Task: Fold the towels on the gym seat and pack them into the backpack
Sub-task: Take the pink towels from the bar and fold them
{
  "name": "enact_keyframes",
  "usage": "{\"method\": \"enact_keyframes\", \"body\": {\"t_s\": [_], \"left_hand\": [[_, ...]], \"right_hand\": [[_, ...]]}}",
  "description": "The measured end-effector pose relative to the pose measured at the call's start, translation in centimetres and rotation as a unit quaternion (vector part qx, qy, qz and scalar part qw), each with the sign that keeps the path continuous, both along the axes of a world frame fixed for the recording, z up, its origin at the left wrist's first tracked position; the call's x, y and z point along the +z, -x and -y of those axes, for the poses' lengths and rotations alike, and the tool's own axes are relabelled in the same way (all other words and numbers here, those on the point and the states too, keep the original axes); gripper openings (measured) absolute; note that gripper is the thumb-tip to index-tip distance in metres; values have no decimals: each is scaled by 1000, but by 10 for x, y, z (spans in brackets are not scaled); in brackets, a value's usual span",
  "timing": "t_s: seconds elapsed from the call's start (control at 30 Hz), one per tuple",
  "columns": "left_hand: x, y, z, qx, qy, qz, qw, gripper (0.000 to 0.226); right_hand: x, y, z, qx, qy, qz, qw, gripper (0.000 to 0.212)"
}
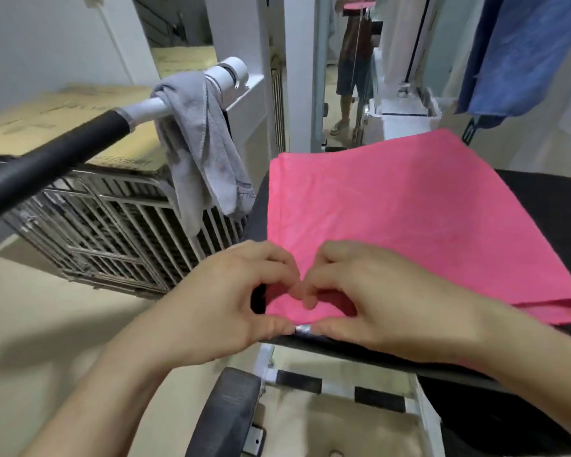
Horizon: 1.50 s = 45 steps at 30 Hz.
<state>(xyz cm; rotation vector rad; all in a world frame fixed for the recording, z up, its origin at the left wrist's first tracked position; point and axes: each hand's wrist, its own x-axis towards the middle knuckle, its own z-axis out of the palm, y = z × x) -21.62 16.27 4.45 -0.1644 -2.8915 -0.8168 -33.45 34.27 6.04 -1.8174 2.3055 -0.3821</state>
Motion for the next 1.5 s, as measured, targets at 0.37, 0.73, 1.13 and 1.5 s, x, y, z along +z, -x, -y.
{"method": "enact_keyframes", "body": {"t_s": [0.37, 0.73, 1.13, 1.5], "left_hand": [[-2, -3, -2, 13, -14, -142, 990, 18], [-20, -23, 10, -1, 56, -197, 979, 24], [-18, -20, 18, -34, 145, -169, 974, 29], [2, -6, 0, -92, 193, -72, 974, 43]], "right_hand": [[-5, -21, -2, -52, 80, -78, 992, 21], [-24, 14, -113, -341, 131, -184, 912, 37], [-37, 15, -160, -391, 255, -31, 884, 42], [-17, 9, -150, -266, 61, -33, 962, 43]]}}
